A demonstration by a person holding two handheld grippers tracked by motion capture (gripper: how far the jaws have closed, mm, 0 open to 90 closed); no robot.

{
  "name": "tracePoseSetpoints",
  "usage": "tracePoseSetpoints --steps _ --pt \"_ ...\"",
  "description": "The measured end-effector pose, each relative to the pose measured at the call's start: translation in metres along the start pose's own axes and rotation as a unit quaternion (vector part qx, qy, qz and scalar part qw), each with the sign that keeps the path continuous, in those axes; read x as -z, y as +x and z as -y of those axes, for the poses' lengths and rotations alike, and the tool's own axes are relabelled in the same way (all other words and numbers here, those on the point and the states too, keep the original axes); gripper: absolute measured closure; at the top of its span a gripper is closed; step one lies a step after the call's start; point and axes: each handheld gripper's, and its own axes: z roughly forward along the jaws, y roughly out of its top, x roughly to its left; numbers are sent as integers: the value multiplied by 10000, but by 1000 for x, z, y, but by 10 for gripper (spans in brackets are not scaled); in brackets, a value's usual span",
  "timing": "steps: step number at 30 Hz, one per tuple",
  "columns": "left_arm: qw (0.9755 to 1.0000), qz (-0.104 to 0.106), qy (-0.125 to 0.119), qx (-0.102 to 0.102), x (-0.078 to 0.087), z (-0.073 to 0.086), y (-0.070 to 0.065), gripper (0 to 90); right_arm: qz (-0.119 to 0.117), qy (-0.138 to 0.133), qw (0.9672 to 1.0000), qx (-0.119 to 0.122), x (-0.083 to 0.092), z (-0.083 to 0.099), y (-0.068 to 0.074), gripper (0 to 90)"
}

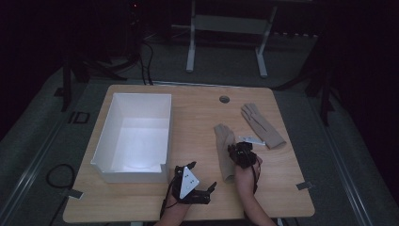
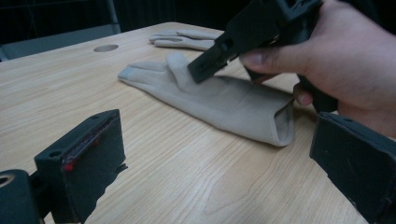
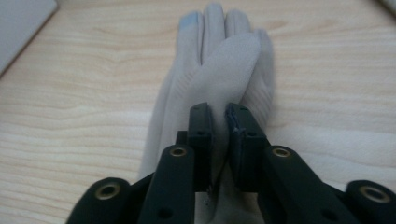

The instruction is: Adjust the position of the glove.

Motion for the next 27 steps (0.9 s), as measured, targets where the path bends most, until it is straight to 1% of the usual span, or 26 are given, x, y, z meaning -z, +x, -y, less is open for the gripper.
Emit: tracePoseSetpoints --steps 1,2,3,4,5,6,8,12,14,16,17,19,20,21,22,23,24,26,27 --pt "10000 1 -2 3 0 0 0 34 13 34 10000 41 -2 1 1 757" --pt "10000 10 4 6 0 0 0 34 -21 70 10000 60 -3 3 2 717" --pt "10000 15 12 7 0 0 0 34 -61 102 9999 80 -4 4 3 698" --pt "10000 18 9 12 0 0 0 34 -36 97 9999 130 -5 6 5 676" --pt "10000 28 19 16 0 0 0 34 -24 80 9998 183 -5 7 7 634" --pt "10000 32 28 8 -1 0 1 35 -25 86 9997 245 -5 7 9 609" --pt "10000 11 15 26 0 0 0 35 78 109 9989 441 -6 7 15 545" --pt "10000 8 21 32 0 0 1 35 262 40 9970 732 -7 12 25 503" --pt "10000 11 12 17 0 0 1 35 207 42 9972 724 -7 11 25 486" --pt "10000 22 8 21 0 0 1 34 97 51 9976 684 -3 5 22 483" --pt "10000 27 11 29 0 0 1 35 20 -7 9981 619 0 2 20 499" --pt "10000 32 15 38 0 0 1 35 -221 -128 9983 533 8 -6 14 511" --pt "10000 27 12 41 0 0 1 35 -333 -189 9978 541 12 -10 11 517" --pt "10000 11 15 43 0 0 1 35 -352 -239 9974 581 16 -14 8 531" --pt "10000 6 23 41 0 0 1 35 -455 -326 9965 620 19 -17 4 547" --pt "10000 14 28 36 -1 0 1 35 -467 -408 9958 671 22 -21 -1 550" --pt "10000 14 32 38 -1 0 1 35 -425 -439 9956 711 24 -24 -6 551" --pt "10000 20 21 49 0 0 1 35 -535 -582 9942 729 28 -30 -18 552" --pt "10000 20 5 57 0 0 1 35 -461 -613 9942 758 30 -33 -23 565"
